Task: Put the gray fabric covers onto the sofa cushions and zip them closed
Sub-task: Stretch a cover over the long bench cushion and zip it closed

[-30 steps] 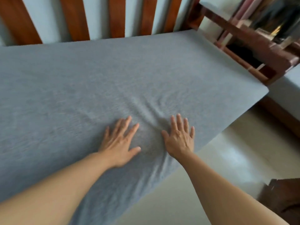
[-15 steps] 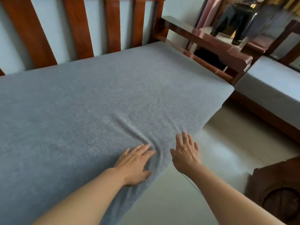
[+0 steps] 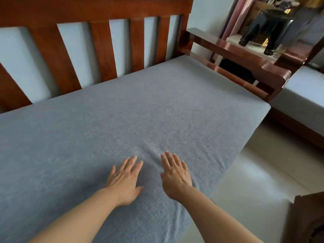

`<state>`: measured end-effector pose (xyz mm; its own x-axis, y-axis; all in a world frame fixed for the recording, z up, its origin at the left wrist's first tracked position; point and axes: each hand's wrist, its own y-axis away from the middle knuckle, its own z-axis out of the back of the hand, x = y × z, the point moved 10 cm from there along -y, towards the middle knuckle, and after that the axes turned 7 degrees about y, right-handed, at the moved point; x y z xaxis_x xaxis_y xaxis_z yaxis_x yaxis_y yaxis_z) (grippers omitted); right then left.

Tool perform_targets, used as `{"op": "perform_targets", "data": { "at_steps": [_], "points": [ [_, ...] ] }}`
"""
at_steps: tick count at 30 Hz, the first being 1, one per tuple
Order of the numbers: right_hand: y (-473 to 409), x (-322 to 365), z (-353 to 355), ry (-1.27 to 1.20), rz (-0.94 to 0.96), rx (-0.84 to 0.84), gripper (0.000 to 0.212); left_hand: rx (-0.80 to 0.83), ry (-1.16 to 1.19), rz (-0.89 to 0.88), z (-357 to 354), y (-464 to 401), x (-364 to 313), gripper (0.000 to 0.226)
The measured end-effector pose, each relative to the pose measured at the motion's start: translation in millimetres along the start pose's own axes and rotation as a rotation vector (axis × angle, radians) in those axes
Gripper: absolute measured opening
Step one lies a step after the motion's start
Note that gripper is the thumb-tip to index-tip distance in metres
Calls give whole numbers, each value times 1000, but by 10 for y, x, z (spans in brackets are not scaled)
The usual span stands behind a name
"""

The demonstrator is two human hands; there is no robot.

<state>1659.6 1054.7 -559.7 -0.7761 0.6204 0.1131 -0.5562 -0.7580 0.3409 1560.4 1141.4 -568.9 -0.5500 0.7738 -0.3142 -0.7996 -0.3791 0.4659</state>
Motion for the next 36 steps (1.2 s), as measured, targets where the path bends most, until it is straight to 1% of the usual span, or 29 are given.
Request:
{"op": "perform_targets", "data": {
  "at_steps": [3,6,8,9,10,12,14,16,19,21,23,25,26,27,28,29,30,31,33,34,35,36],
  "points": [
    [-292,-146,3,16,51,11,68,-59,39,35,50,-306,-75,76],
    [-623,-345,-87,40,197,40,67,-110,22,103,-3,-682,-105,72],
    [-813,-559,-100,79,284,-13,75,-192,-19,154,-44,-929,-144,72],
    [-884,-684,-56,89,294,-73,78,-237,-58,175,-13,-1001,-203,73],
    [-978,-881,-13,84,283,-131,79,-235,-37,213,-51,-1122,-274,75],
    [-1185,-1434,103,57,201,-215,77,-302,14,249,-88,-1424,-547,79],
    [-1440,-1972,243,66,142,-230,78,-353,42,227,-58,-1757,-946,77],
    [-1689,-2511,383,87,98,-216,79,-407,8,146,32,-2133,-1425,74],
    [-1965,-3332,609,54,0,-258,81,-387,-25,23,122,-2703,-2098,72],
    [-2072,-3946,693,45,-100,-260,81,-358,-30,-38,133,-3071,-2562,73],
    [-2075,-4616,734,24,-272,-234,78,-323,-41,-141,77,-3338,-3060,76],
    [-1937,-5290,752,-30,-541,-178,78,-233,-88,-307,-45,-3443,-3591,78],
    [-1831,-5573,790,-70,-681,-165,79,-191,-119,-439,-124,-3469,-3864,76],
    [-1756,-5766,851,-91,-780,-160,78,-151,-135,-569,-139,-3473,-4116,74],
    [-1744,-5810,919,-72,-800,-172,75,-167,-108,-664,-105,-3455,-4242,72],
    [-1829,-5810,1049,-48,-751,-215,70,-219,-71,-674,24,-3553,-4270,70],
    [-1981,-5715,1176,-34,-643,-268,66,-272,-45,-603,169,-3698,-4171,69],
    [-2163,-5564,1290,-43,-513,-310,63,-333,-39,-486,344,-3855,-4021,67],
    [-2497,-5237,1405,-79,-281,-320,60,-462,-41,-201,723,-4133,-3640,69],
    [-2626,-5105,1388,-86,-197,-292,60,-439,-42,-68,804,-4278,-3456,70],
    [-2716,-5017,1330,-81,-137,-260,60,-368,-21,31,773,-4414,-3311,70],
    [-2773,-4996,1251,-67,-104,-230,61,-307,-7,92,732,-4505,-3241,71]
  ]
}}
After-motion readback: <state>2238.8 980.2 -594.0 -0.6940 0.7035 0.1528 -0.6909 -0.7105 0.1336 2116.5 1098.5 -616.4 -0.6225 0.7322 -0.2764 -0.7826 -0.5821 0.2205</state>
